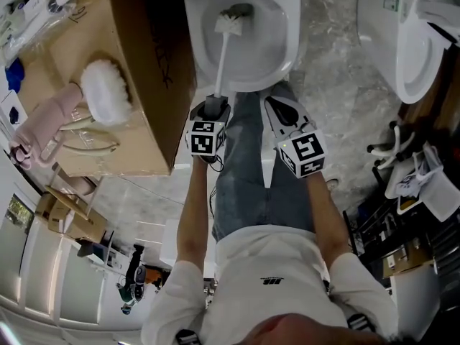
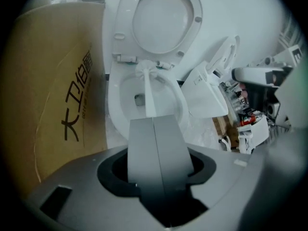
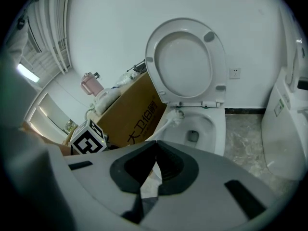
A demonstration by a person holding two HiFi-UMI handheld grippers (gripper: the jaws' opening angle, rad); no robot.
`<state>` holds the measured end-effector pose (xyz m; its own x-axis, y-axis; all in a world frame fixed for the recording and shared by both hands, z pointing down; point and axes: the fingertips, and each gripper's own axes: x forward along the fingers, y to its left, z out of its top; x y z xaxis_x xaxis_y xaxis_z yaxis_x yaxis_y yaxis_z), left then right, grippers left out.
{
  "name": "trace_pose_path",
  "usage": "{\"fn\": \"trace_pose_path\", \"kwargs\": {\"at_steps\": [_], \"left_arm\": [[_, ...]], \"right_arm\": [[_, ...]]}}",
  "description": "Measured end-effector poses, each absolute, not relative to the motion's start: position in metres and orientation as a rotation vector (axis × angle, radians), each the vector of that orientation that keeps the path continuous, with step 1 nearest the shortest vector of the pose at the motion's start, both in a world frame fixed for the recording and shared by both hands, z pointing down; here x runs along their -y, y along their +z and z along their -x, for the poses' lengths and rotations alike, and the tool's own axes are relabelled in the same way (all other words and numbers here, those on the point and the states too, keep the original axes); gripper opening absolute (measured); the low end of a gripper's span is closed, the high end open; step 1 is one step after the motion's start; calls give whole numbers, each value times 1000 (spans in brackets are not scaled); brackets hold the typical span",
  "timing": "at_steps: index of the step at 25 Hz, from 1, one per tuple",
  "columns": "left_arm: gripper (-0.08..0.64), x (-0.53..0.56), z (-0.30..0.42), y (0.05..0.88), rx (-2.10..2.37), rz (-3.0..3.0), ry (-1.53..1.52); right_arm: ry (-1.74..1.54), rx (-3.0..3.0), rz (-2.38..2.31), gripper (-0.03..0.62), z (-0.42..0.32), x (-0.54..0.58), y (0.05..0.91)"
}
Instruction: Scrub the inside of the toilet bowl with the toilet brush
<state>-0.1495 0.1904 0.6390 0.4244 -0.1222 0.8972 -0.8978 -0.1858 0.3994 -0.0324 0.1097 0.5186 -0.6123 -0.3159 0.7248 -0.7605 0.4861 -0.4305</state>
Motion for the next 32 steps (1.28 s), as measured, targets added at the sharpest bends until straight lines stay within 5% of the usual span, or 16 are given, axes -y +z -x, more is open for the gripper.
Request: {"fn": "trace_pose_path", "kwargs": {"at_steps": [32], "left_arm": [[228, -218, 171, 687, 681, -1178, 1169]], "right_arm": [[1115, 2091, -937, -5, 32, -108, 554]]}}
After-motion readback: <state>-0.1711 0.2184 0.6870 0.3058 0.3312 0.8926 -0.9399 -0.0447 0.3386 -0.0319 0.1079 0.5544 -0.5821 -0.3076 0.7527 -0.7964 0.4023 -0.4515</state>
